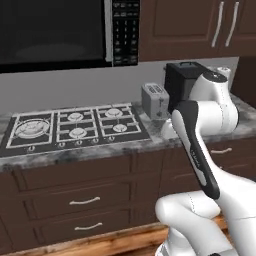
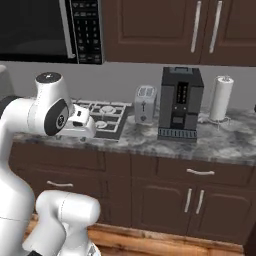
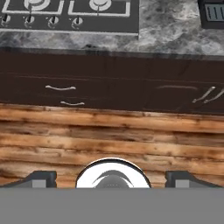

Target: Navigate to the dishwasher.

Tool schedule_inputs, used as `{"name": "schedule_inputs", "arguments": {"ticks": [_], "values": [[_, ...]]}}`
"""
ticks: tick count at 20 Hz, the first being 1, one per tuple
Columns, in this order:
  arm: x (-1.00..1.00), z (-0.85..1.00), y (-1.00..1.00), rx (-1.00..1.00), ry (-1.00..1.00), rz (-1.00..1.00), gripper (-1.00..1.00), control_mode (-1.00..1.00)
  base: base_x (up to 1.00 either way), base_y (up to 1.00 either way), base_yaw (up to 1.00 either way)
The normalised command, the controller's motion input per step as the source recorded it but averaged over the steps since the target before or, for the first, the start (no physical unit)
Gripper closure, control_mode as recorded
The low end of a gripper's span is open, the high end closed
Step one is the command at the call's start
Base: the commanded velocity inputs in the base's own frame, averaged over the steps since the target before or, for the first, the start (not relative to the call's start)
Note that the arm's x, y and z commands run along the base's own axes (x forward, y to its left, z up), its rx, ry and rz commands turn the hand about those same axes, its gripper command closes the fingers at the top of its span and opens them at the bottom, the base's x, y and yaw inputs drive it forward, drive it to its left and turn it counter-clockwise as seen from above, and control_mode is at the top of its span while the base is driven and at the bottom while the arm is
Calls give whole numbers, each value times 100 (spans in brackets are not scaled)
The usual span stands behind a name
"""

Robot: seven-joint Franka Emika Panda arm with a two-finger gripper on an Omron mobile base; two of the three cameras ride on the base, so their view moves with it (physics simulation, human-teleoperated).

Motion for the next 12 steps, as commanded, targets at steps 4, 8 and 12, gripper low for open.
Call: {"name": "schedule_inputs", "arguments": {"ticks": [4,8,12], "values": [[0,0,0,0,0,0,-100,100,0,-76,-52],[0,0,0,0,0,0,-100,100,0,-71,-54],[0,0,0,0,0,0,-100,100,0,-64,-56]]}}
